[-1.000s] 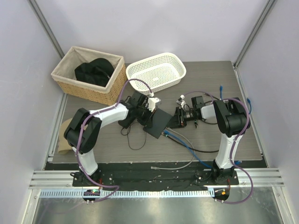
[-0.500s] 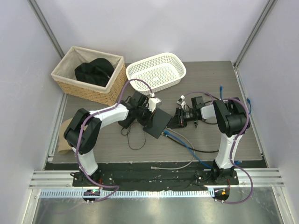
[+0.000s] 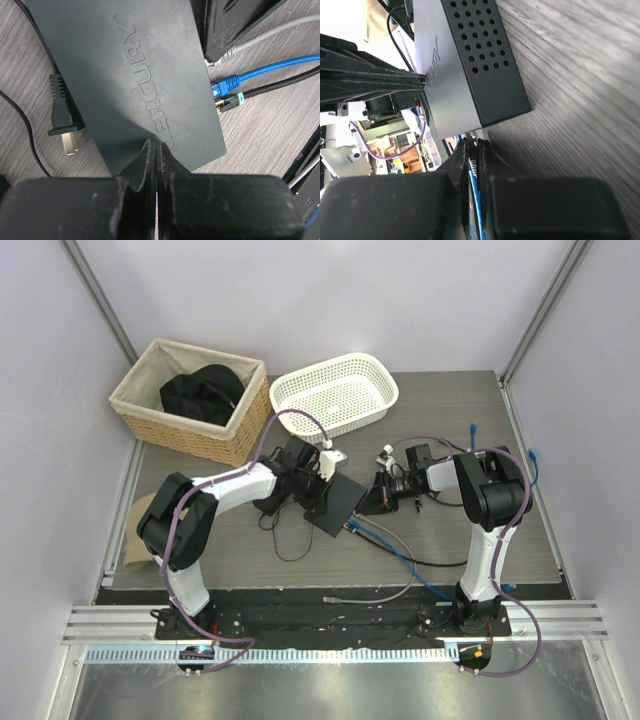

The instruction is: Pull the plug from the switch port

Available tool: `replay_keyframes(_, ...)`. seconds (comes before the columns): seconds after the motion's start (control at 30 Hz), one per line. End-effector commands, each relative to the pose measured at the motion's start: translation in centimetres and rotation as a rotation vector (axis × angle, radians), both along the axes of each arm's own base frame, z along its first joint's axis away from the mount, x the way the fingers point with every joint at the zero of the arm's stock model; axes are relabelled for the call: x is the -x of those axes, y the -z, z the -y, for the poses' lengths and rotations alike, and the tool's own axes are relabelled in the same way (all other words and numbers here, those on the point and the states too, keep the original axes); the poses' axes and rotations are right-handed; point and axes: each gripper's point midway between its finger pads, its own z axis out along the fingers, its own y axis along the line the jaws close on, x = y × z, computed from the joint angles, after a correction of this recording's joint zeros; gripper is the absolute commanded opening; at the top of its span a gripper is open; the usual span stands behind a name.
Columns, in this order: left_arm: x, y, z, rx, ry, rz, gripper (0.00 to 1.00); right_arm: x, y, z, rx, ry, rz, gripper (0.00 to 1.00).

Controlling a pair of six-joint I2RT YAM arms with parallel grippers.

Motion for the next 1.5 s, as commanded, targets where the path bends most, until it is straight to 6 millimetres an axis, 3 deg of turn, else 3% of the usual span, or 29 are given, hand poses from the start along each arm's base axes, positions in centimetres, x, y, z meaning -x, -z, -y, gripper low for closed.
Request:
replay_keyframes(0.0, 1.4, 3.4, -1.9, -0.126, 0.005, -0.056, 0.0, 0.3, 5.4, 1.1, 0.243, 0.015, 0.0, 0.01)
replay_keyframes(0.33, 1.4, 3.4, -2.0, -0.129, 0.004, -0.053, 0.0, 2.4, 5.0, 1.5, 0.241, -0.043, -0.061, 0.01)
replay_keyframes(0.53, 1.5, 3.5, -1.8, -0.131, 0.007, -0.058, 0.0, -1.9, 4.9, 1.7, 0.187, 0.032, -0.074, 0.01)
replay_keyframes(0.6, 1.6, 3.6, -1.8, -0.133, 0.008, -0.061, 0.0, -2.1, 4.5, 1.6, 0.169, 0.052, -0.084, 0.01)
replay_keyframes(0.8, 1.6, 3.6, -1.6, -0.136, 0.018, -0.057, 0.0, 0.1, 3.8, 1.5, 0.148, 0.083, -0.049, 0.01)
replay_keyframes(0.9, 1.7, 3.9, -1.6, -0.14, 0.019, -0.064, 0.0, -1.3, 4.0, 1.6, 0.152, 0.09, -0.05, 0.01)
replay_keyframes(0.97, 1.8, 4.0, -1.5, -0.142, 0.023, -0.068, 0.0, -3.6, 3.3, 1.7, 0.146, 0.117, -0.015, 0.01)
replay_keyframes(1.03, 1.7, 4.0, -1.4, -0.141, 0.023, -0.067, 0.0, -4.0, 3.0, 1.8, 0.148, 0.125, -0.008, 0.01)
replay_keyframes(1.1, 1.6, 3.9, -1.3, -0.139, 0.025, -0.064, 0.0, -3.3, 3.2, 1.7, 0.148, 0.127, -0.025, 0.01)
replay_keyframes(1.23, 1.7, 3.9, -1.3, -0.143, 0.025, -0.065, 0.0, 0.6, 4.5, 1.9, 0.174, 0.075, -0.08, 0.01)
replay_keyframes(1.27, 1.6, 3.8, -1.3, -0.141, 0.026, -0.061, 0.0, 0.5, 4.7, 2.0, 0.178, 0.069, -0.071, 0.01)
replay_keyframes(1.3, 1.7, 3.9, -1.3, -0.142, 0.026, -0.062, 0.0, 0.1, 4.8, 2.1, 0.183, 0.072, -0.069, 0.01)
replay_keyframes(1.43, 1.4, 4.0, -1.4, -0.151, 0.012, -0.045, 0.0, -4.7, 3.9, 2.3, 0.167, 0.152, -0.017, 0.01)
replay_keyframes(1.47, 1.4, 4.0, -1.3, -0.151, 0.012, -0.043, 0.0, -4.7, 3.8, 2.2, 0.164, 0.154, -0.018, 0.01)
